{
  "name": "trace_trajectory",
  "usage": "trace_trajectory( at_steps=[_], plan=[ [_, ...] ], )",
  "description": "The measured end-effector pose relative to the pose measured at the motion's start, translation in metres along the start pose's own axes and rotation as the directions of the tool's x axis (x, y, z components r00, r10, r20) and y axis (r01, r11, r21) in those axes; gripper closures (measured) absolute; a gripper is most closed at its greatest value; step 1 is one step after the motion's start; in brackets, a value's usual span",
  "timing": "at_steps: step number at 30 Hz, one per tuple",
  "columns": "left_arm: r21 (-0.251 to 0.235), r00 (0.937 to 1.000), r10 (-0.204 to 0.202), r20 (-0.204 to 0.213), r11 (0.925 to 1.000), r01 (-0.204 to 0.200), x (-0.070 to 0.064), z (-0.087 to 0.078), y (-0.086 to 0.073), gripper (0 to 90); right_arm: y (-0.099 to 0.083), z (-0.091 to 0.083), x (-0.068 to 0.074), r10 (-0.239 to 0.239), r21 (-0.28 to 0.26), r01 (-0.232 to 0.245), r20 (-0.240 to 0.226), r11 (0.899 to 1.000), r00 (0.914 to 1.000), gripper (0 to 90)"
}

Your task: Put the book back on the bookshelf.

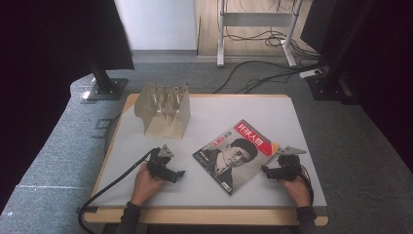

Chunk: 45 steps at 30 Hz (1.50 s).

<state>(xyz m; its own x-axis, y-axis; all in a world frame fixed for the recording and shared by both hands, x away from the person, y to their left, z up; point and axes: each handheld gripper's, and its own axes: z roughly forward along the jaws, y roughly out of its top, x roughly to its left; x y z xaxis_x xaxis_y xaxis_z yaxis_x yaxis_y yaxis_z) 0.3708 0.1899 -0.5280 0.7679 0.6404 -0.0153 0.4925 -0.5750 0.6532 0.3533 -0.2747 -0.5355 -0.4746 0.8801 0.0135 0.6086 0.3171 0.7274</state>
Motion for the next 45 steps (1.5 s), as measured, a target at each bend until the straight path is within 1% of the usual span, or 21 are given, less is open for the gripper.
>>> trace_trajectory(
  at_steps=[5,9,11,12,13,14,17,18,19,21,23,24,26,27,29,32,34,35,39,42,45],
  plan=[
    [0.003,0.9999,-0.012,-0.008,0.9999,0.012,-0.001,0.0,0.002,0.0,0.002,0.001,0.001,-0.004,0.015,0.004,-0.004,1.0,1.0,3.2],
    [0.008,0.9994,-0.03,0.018,0.9995,0.03,0.001,0.0,0.006,0.0,0.004,-0.001,0.0,-0.004,0.02,0.004,0.0,1.0,1.0,2.1],
    [0.013,0.999,-0.027,0.034,0.9996,0.027,-0.001,0.0,0.012,0.0,0.006,-0.005,-0.001,-0.008,0.003,0.008,0.006,1.0,1.0,1.9],
    [0.013,0.999,-0.027,0.034,0.9996,0.027,-0.001,0.0,0.012,0.0,0.006,-0.005,-0.001,-0.008,0.003,0.008,0.006,1.0,1.0,1.9],
    [0.013,0.9993,-0.012,0.035,0.9999,0.012,-0.004,0.0,0.016,0.0,0.009,-0.008,-0.001,-0.017,-0.008,0.017,0.005,1.0,0.9998,1.9],
    [0.013,0.9993,-0.012,0.035,0.9999,0.012,-0.004,0.0,0.016,0.0,0.009,-0.008,-0.001,-0.017,-0.008,0.017,0.005,1.0,0.9998,1.9],
    [0.004,0.9993,0.001,0.036,1.0,-0.001,-0.006,0.002,0.026,0.0,0.012,-0.01,0.0,-0.034,-0.019,0.034,0.001,0.999,0.9994,1.9],
    [0.002,0.9991,0.008,0.041,1.0,-0.008,-0.006,0.004,0.032,0.0,0.015,-0.012,0.001,-0.04,-0.024,0.04,-0.003,0.999,0.9992,1.4],
    [0.002,0.9991,0.008,0.041,1.0,-0.008,-0.006,0.004,0.032,0.0,0.016,-0.012,0.001,-0.043,-0.026,0.043,-0.003,0.999,0.9991,0.8],
    [0.005,0.999,0.025,0.037,0.9997,-0.025,-0.008,0.006,0.04,0.0,0.017,-0.012,0.001,-0.044,-0.025,0.044,-0.005,0.999,0.999,0.2],
    [0.002,0.9984,0.043,0.038,0.9991,-0.043,-0.01,0.009,0.051,0.0,0.023,-0.011,0.001,-0.05,-0.027,0.05,0.0,0.998,0.9987,0.0],
    [0.002,0.9984,0.043,0.038,0.9991,-0.043,-0.01,0.009,0.051,0.0,0.023,-0.011,0.001,-0.05,-0.027,0.05,0.0,0.998,0.9987,0.0],
    [0.002,0.9975,0.052,0.048,0.9987,-0.052,-0.012,0.011,0.059,0.0,0.029,-0.01,-0.001,-0.056,-0.032,0.056,0.003,0.998,0.9984,0.0],
    [0.0,0.9973,0.057,0.045,0.9984,-0.057,-0.012,0.012,0.062,0.0,0.029,-0.01,-0.001,-0.056,-0.032,0.056,0.003,0.998,0.9984,0.0],
    [-0.001,0.9966,0.065,0.051,0.9979,-0.065,-0.013,0.015,0.07,0.0,0.034,-0.009,-0.003,-0.055,-0.033,0.055,0.004,0.998,0.9985,0.0],
    [-0.01,0.9955,0.066,0.069,0.9978,-0.066,-0.013,0.021,0.081,0.0,0.041,-0.004,-0.006,-0.063,-0.032,0.063,-0.002,0.998,0.998,0.0],
    [-0.005,0.9941,0.083,0.069,0.9965,-0.083,-0.014,0.027,0.091,0.0,0.044,-0.001,-0.008,-0.069,-0.028,0.069,-0.008,0.997,0.9976,0.0],
    [-0.005,0.9941,0.083,0.069,0.9965,-0.083,-0.014,0.027,0.091,0.0,0.045,0.001,-0.008,-0.074,-0.026,0.074,-0.014,0.997,0.9971,0.0],
    [-0.015,0.9922,0.095,0.081,0.9954,-0.094,-0.015,0.037,0.105,0.0,0.05,0.008,-0.011,-0.094,-0.026,0.093,-0.026,0.995,0.9953,0.0],
    [-0.01,0.9902,0.111,0.085,0.9938,-0.111,-0.019,0.049,0.114,0.0,0.054,0.014,-0.014,-0.1,-0.029,0.099,-0.048,0.995,0.9938,0.0],
    [0.006,0.9893,0.124,0.077,0.9921,-0.125,-0.02,0.062,0.119,0.0,0.058,0.019,-0.016,-0.107,-0.019,0.106,-0.047,0.994,0.9932,0.0]
  ],
)
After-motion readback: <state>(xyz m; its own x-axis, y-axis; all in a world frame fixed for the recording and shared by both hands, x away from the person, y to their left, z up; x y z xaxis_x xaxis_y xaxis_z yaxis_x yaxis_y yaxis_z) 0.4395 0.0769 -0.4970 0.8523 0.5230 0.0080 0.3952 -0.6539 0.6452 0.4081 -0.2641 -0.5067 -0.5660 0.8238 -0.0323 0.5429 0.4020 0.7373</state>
